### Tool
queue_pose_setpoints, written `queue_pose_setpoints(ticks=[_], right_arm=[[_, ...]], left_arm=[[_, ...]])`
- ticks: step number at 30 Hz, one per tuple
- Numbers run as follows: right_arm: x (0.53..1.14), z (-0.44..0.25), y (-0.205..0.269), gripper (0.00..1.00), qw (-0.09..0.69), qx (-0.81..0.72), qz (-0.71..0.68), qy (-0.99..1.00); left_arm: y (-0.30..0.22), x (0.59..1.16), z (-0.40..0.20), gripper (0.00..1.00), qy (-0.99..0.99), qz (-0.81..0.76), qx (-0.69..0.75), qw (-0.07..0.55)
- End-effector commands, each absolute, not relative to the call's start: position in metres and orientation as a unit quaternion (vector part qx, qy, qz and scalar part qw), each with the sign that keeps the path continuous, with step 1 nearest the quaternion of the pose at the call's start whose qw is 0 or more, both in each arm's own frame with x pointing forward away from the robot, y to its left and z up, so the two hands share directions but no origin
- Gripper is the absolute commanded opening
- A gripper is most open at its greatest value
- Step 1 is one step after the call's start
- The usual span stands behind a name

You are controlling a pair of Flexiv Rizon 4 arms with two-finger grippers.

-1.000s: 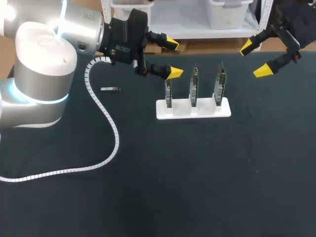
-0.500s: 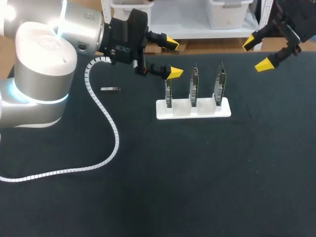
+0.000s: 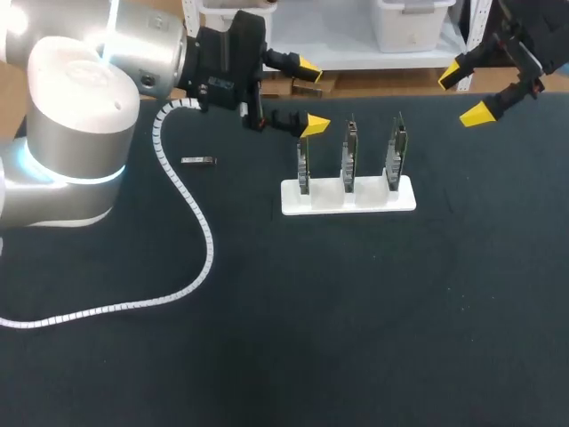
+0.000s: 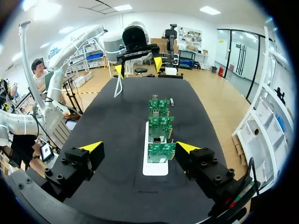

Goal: Pick up the optical module with the left hand, and insert it into the network port with the right hand.

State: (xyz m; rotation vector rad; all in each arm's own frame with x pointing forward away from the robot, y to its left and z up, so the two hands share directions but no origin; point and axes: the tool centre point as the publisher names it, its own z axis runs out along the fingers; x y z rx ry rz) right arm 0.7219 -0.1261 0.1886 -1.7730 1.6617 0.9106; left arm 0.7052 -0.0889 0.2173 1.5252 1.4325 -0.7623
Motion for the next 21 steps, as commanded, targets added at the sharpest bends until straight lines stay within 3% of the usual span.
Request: queue_pose_setpoints(ticks=[1, 13, 21], right_arm=[[0.720, 0.189, -0.126, 1.00, 0.271, -0.657, 0.336, 0.617], [0.720, 0.189, -0.126, 1.00, 0.271, -0.657, 0.336, 0.617], [0.720, 0.189, -0.126, 1.00, 0.271, -0.657, 0.336, 0.617]], left_arm=[[-0.076, 0.705, 0.238, 1.00, 0.576, -0.279, 0.656, 0.401], [0.049, 0.655, 0.199, 1.00, 0.693, -0.255, 0.610, 0.286], [0.077, 0.648, 0.157, 1.00, 0.724, -0.251, 0.606, 0.215]])
